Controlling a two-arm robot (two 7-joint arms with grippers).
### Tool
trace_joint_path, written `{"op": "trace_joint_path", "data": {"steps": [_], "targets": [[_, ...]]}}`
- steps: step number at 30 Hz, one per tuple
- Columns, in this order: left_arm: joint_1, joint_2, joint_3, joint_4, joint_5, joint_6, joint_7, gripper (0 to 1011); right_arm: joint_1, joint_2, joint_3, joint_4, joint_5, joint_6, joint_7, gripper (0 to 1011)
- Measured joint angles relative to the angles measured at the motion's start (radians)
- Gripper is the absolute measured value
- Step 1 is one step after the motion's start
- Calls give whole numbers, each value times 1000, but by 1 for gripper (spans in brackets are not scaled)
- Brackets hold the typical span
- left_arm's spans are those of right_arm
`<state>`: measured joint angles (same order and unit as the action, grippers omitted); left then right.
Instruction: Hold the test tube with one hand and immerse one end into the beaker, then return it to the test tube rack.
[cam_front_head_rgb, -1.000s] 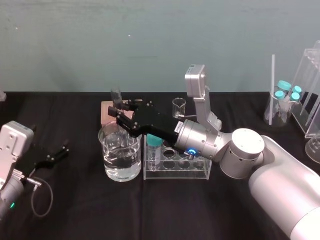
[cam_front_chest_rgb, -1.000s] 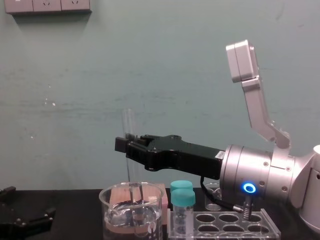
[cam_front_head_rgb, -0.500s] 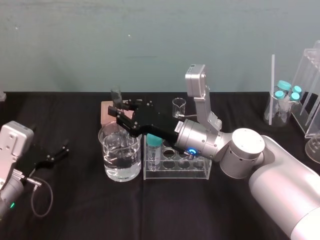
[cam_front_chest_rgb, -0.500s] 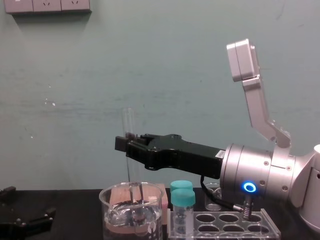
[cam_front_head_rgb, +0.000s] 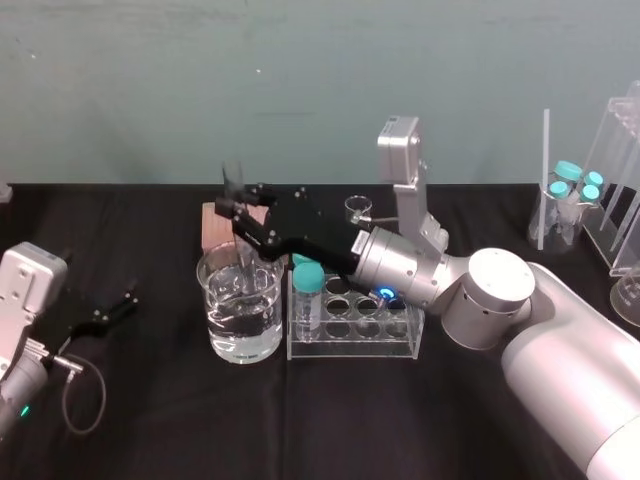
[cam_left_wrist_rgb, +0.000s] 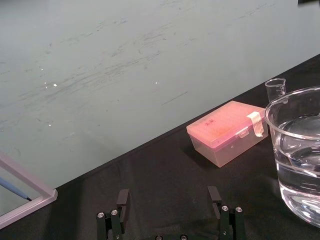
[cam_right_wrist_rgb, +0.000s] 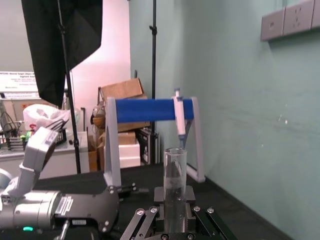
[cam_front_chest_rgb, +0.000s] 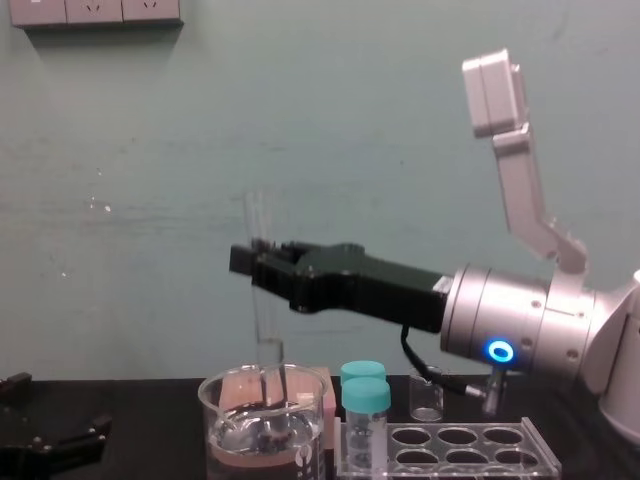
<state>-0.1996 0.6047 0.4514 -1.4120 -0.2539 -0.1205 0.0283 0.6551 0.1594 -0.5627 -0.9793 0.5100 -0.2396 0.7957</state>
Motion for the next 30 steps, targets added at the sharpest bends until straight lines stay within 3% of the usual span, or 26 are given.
{"op": "trace_joint_path", "data": {"steps": [17,22,30], "targets": [[0,0,0,0,0,0,0,1000,-32,64,48,-202,34,-28,-42,226],[0,0,0,0,0,0,0,1000,-50,92,72,-239,26,-34,-89,226],[0,0,0,0,0,0,0,1000,-121,169,154,-317,-25,-30,-223,226]]}}
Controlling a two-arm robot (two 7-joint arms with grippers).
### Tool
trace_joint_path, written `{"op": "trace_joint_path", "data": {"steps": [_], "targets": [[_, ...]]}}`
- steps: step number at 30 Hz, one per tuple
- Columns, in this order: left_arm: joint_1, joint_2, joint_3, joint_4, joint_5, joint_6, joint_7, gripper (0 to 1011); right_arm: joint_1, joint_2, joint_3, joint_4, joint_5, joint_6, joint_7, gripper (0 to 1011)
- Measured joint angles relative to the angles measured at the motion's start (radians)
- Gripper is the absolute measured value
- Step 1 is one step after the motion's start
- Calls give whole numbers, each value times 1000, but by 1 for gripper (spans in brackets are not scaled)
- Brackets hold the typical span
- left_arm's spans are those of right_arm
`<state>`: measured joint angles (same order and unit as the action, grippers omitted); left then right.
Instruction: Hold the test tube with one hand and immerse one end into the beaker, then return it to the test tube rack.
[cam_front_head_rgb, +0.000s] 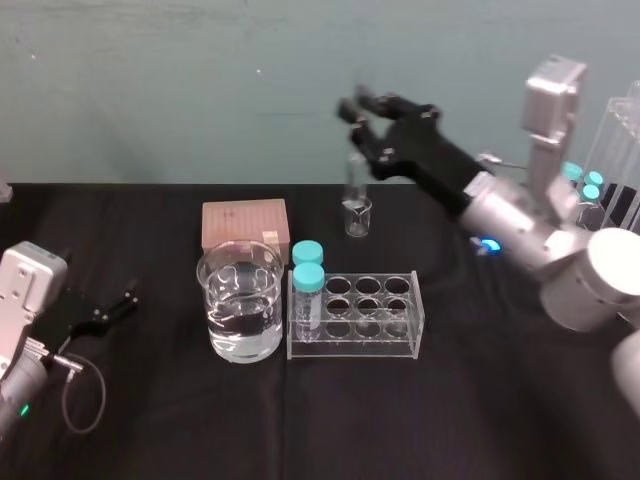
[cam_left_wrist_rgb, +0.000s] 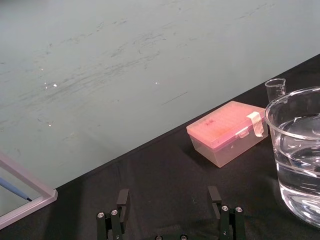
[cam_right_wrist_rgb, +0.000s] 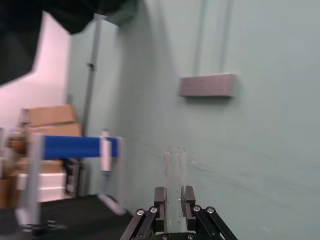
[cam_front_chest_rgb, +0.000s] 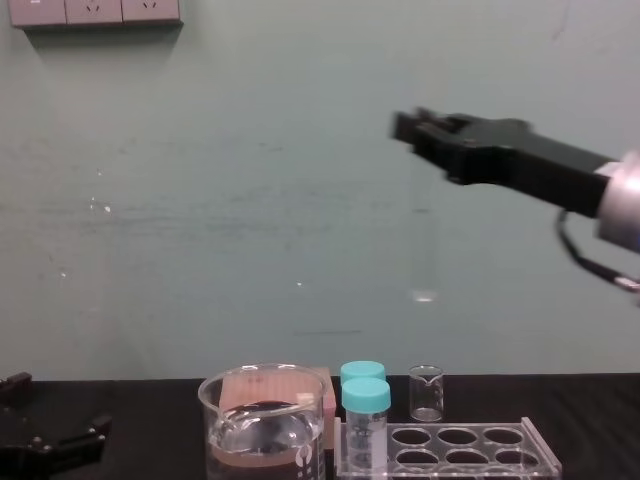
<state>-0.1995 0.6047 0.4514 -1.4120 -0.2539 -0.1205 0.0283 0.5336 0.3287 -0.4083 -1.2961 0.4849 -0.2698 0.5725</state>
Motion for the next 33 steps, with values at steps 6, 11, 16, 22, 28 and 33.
{"op": "trace_joint_path", "data": {"steps": [6,11,16,22,28,33], "targets": [[0,0,0,0,0,0,0,1000,-76,47,68,-69,-32,23,-92,226],[0,0,0,0,0,0,0,1000,-131,54,95,-97,-38,50,-126,226],[0,0,0,0,0,0,0,1000,-157,44,105,-92,-42,65,-135,226],[0,0,0,0,0,0,0,1000,-175,27,119,-58,-45,74,-140,226],[0,0,0,0,0,0,0,1000,-186,10,131,-21,-41,77,-133,226],[0,0,0,0,0,0,0,1000,-187,-6,135,4,-29,72,-111,226]]}}
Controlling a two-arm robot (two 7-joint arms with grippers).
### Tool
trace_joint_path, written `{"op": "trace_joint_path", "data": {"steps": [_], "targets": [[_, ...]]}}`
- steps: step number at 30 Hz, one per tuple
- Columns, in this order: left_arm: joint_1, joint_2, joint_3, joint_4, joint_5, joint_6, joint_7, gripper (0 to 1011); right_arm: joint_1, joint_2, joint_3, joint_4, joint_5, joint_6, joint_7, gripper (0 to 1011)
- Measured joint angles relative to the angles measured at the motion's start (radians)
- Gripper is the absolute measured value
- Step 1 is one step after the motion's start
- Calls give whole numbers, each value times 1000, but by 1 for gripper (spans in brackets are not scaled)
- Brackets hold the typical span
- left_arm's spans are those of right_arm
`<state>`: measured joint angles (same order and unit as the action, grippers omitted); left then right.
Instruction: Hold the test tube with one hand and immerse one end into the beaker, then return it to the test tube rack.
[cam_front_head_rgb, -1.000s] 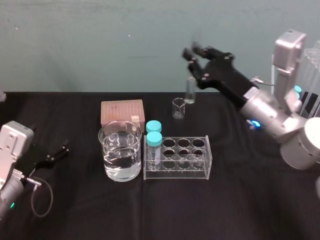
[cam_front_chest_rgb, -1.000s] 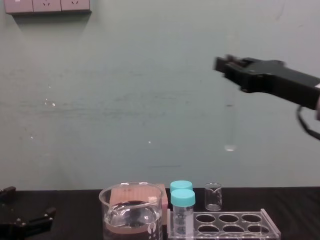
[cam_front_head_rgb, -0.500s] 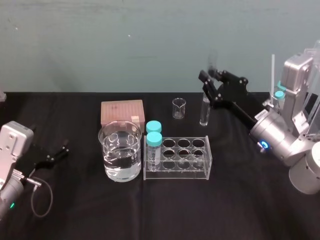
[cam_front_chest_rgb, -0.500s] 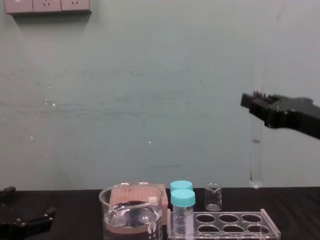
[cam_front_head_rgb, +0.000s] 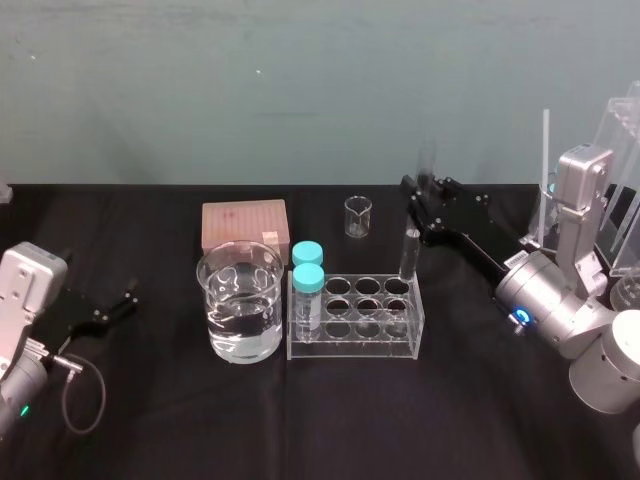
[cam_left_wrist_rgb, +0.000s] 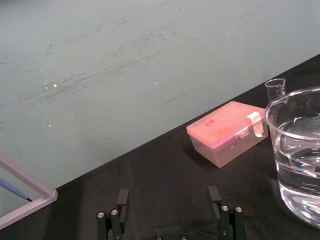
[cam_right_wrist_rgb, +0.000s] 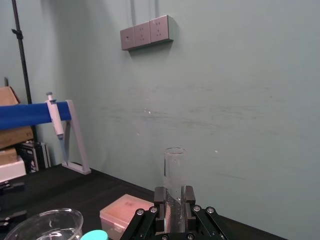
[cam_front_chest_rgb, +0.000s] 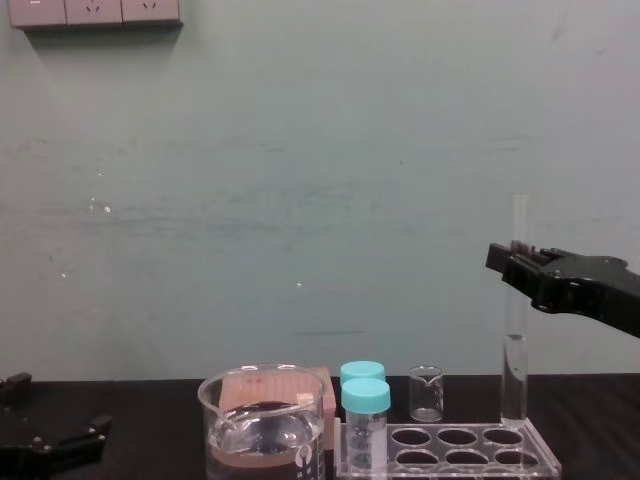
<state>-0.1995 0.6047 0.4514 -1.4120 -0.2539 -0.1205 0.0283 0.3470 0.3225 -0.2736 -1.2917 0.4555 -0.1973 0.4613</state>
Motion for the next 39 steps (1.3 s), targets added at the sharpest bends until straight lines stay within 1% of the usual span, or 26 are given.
{"op": "trace_joint_path", "data": {"steps": [7,20,31,39], "targets": [[0,0,0,0,0,0,0,1000,12,-12,-1,17,7,-10,24,226],[0,0,0,0,0,0,0,1000,17,-13,-7,39,4,-9,36,226],[0,0,0,0,0,0,0,1000,20,-24,-9,74,6,-44,57,226],[0,0,0,0,0,0,0,1000,23,-29,-11,94,-1,-56,60,226]]}}
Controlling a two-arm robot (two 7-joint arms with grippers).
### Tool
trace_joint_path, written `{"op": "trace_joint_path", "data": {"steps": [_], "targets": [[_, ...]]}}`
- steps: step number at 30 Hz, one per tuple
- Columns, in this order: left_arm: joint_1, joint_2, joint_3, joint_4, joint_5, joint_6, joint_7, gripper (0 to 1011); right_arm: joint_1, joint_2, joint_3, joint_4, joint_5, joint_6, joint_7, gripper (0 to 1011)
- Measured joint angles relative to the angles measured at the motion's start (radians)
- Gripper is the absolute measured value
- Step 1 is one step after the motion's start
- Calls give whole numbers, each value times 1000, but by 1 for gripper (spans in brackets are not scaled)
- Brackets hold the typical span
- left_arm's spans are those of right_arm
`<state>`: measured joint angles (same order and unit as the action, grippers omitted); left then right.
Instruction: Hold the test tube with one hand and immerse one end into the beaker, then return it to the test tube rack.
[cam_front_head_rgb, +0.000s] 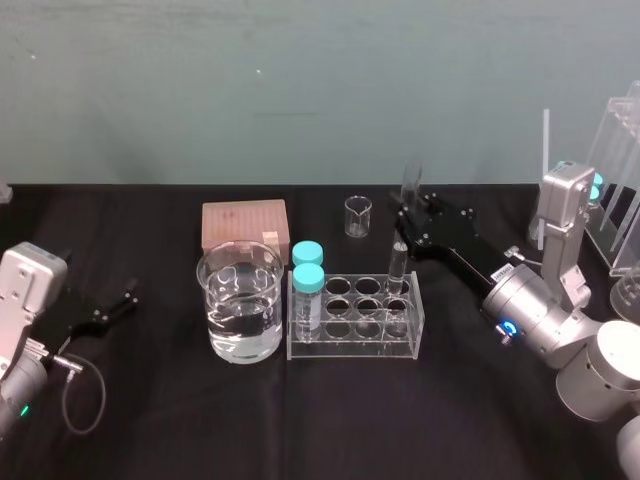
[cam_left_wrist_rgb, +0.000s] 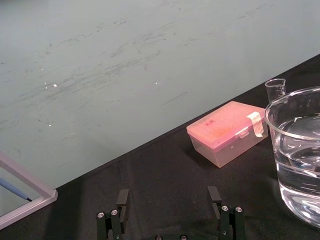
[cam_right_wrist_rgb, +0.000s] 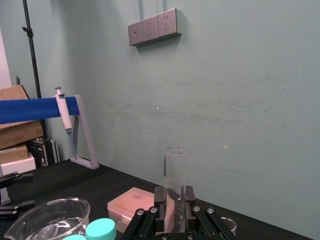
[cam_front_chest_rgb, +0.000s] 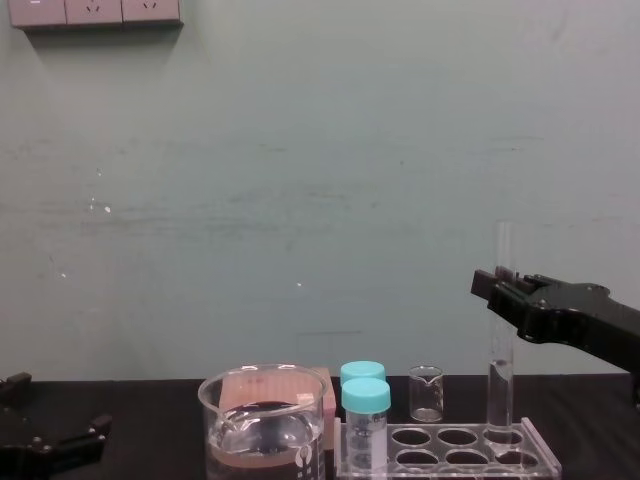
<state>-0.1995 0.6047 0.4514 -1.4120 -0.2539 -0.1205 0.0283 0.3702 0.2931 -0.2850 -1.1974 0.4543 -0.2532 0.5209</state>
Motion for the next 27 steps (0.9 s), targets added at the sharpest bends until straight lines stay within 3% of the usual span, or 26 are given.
{"op": "trace_joint_path", "data": {"steps": [27], "targets": [[0,0,0,0,0,0,0,1000,0,-14,-3,55,-15,-11,8,226]]}}
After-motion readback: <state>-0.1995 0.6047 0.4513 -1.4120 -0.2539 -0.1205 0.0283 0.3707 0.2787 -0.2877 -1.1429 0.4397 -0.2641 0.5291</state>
